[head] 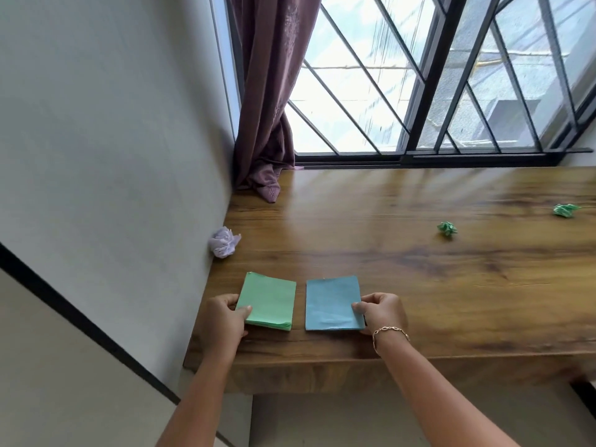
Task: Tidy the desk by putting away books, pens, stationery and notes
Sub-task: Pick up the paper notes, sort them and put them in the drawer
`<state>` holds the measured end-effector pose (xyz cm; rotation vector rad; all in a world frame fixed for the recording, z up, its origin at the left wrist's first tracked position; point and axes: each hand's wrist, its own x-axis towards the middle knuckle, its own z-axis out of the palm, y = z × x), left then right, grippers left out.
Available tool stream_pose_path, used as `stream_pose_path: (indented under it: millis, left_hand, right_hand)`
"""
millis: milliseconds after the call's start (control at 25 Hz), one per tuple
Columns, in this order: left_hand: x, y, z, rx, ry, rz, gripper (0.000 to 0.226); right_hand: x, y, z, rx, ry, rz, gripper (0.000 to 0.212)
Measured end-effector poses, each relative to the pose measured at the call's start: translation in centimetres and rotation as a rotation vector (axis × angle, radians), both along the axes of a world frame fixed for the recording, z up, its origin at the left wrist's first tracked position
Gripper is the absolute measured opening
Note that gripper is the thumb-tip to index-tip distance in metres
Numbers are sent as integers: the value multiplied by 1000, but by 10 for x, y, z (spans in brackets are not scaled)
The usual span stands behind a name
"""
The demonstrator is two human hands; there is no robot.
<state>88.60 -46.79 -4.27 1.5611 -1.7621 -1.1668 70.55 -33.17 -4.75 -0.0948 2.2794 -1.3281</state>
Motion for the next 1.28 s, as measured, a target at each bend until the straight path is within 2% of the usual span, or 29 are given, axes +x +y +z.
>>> stream_pose_path:
  millis: [160,280,400,560,720,800,920,1080,1280]
  left_hand:
    - [0,9,-3,-157,-148,-2,36]
    - [2,17,1,-239,-276,-20,41]
    - [2,32,12,-411,-415,-56,46]
    - [-15,56,4,-824,-409,-232,46]
    - [-48,96,-2,-981,-309,-415,51]
    - [-65,125,-7,-1014,-268,-537,54]
    - [-88,182,-15,-1057,-236,-693,60]
    - [-104,281,-24,-1032,-143,-952,51]
    - [-104,418,-42,-1063,-39,-1302,60]
  right_hand:
    - [5,3,8,186,181,103,23]
    - [5,4,9,298,299,183,12]
    - [4,6,8,352,397,249,21]
    - [5,25,10,373,613,260,30]
    - [1,69,6,361,1120,244,39]
    - [-5,104,-2,391,1252,243,48]
    - [-7,170,-14,446,1294,261,55]
    - [4,282,-30,590,1257,168,56]
    - [48,435,-48,758,1036,15,56]
